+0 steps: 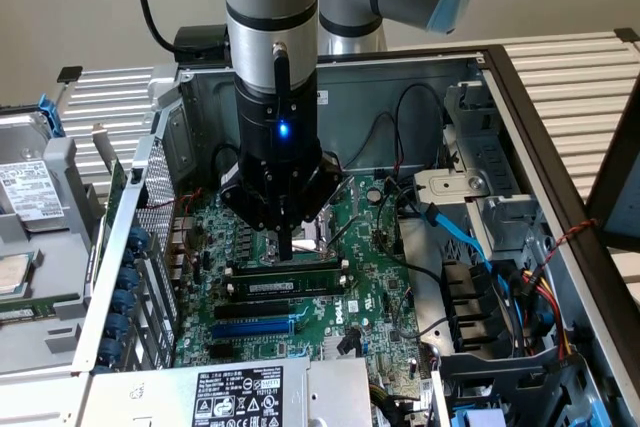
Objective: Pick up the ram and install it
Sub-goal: 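Press down the ram until it locks into place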
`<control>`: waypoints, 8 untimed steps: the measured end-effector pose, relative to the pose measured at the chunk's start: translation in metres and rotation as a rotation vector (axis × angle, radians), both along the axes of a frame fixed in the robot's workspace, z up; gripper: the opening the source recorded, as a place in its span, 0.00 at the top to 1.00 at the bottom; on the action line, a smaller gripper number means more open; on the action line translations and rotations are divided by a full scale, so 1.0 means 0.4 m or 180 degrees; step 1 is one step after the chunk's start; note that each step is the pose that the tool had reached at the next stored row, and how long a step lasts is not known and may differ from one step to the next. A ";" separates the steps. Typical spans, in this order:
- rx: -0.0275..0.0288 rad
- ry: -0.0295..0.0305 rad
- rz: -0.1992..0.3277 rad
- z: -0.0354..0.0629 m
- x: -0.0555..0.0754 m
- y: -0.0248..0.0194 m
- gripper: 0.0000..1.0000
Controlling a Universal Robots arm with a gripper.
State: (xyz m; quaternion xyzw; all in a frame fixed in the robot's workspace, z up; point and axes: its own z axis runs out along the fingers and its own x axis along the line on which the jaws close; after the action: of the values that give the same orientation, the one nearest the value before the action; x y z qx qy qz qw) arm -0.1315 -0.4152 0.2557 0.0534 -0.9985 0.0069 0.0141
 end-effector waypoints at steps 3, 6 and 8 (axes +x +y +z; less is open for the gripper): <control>0.0000 0.0000 0.0000 0.000 0.000 0.000 0.89; 0.0000 0.0000 0.0000 0.000 0.000 0.000 0.89; 0.0000 0.0000 0.0000 0.000 0.000 0.000 0.89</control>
State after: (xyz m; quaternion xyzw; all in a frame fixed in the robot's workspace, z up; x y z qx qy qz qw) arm -0.1315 -0.4152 0.2557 0.0534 -0.9984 0.0069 0.0142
